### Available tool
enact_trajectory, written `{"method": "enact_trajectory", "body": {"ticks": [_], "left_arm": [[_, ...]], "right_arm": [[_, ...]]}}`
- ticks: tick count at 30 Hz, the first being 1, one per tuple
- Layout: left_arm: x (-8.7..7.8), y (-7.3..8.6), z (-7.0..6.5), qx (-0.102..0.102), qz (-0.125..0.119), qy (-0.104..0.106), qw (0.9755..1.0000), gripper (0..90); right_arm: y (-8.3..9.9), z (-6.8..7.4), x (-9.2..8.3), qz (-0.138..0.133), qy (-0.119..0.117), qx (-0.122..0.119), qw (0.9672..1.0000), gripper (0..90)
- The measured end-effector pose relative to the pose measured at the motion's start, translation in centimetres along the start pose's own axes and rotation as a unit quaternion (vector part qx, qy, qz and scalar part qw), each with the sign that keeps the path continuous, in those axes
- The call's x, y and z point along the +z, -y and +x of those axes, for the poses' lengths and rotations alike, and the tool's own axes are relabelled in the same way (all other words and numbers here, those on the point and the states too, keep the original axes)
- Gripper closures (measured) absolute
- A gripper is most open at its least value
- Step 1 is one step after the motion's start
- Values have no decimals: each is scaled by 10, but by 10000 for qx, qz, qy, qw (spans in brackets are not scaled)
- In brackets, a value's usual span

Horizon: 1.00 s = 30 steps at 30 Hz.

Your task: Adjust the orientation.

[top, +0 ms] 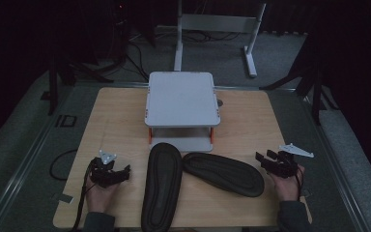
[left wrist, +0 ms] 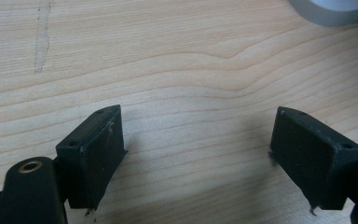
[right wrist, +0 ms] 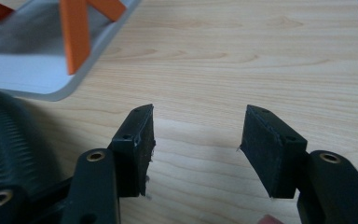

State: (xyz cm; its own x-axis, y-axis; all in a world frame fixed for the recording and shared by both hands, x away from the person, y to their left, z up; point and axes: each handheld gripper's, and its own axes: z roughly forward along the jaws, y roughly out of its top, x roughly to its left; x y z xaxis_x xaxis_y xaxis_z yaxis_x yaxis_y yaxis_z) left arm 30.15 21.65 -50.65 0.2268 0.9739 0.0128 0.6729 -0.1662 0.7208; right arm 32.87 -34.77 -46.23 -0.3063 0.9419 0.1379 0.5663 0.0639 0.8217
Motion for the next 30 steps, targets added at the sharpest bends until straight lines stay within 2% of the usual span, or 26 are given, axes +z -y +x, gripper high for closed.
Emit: {"method": "enact_trajectory", "body": {"ticks": [4,6,10,14,16,18,21,22,27,30], "left_arm": [[-4,1,0,-51,-90,5,9999,203],[-7,1,1,-64,-151,-19,9999,203],[-10,2,1,-145,-262,27,9995,207],[-12,2,0,-135,-297,39,9995,206],[-12,2,-1,-110,-292,45,9995,206],[-13,3,-2,-94,-297,43,9995,206],[-12,3,-3,-91,-288,56,9995,206],[-12,3,-3,-69,-274,47,9996,206],[-12,3,-5,-18,-251,47,9997,206],[-11,2,-6,19,-251,49,9997,206]], "right_arm": [[-2,6,-10,-51,-113,-144,9998,435],[-3,11,-19,-141,-276,-244,9992,429],[0,20,-38,-201,-533,-536,9969,395],[5,31,-52,-195,-847,-843,9926,331],[10,37,-58,-229,-978,-991,9900,289],[16,45,-63,-254,-1139,-1195,9860,228],[25,56,-66,-157,-1233,-1488,9810,135],[27,59,-66,-135,-1245,-1587,9794,123],[37,76,-63,-101,-1399,-2160,9663,108],[40,83,-54,44,-1216,-2485,9610,108]]}}
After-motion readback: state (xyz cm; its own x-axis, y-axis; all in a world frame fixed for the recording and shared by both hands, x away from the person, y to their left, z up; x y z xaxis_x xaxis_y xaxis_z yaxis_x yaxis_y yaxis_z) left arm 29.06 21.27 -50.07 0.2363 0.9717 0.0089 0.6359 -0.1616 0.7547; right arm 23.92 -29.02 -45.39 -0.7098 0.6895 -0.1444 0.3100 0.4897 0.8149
